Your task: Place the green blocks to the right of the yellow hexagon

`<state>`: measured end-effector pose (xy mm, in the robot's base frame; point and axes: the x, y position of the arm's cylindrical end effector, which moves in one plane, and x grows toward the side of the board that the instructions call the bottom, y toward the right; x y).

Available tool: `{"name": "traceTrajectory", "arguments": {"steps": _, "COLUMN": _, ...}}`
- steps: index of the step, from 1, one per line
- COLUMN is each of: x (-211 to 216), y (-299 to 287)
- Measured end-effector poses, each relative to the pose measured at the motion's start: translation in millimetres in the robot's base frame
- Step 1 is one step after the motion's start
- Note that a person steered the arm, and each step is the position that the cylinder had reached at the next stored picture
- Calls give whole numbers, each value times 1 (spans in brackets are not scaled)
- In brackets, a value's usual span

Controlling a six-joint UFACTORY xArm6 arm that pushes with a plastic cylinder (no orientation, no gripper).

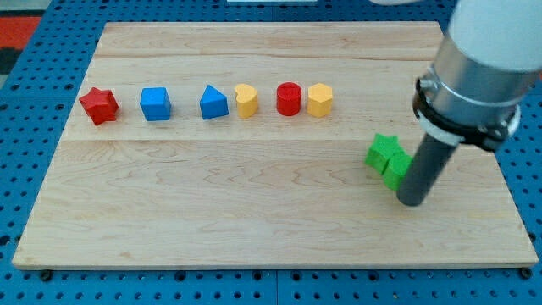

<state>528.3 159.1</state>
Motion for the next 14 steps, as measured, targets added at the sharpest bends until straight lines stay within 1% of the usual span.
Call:
{"name": "traceTrajectory", "arguments": {"steps": 1, "x": -29, "y": -1}}
{"name": "traceTrajectory", "arguments": {"steps": 2, "x": -38, "y": -1}}
{"name": "traceTrajectory", "arguments": {"steps": 3, "x": -39, "y": -16}}
{"name": "traceTrajectory", "arguments": {"steps": 4, "x": -42, "y": -50}}
{"name": "traceTrajectory", "arguments": {"steps": 5, "x": -70, "y": -50}}
{"name": "traceTrajectory", "arguments": {"steps": 8, "x": -100, "y": -31}}
{"name": "traceTrajectory", "arguments": {"steps": 12, "x": -123, "y": -4}}
{"name": "traceTrajectory", "arguments": {"steps": 13, "x": -114, "y": -15}}
{"name": "traceTrajectory", "arguments": {"steps": 14, "x": -101, "y": -54}}
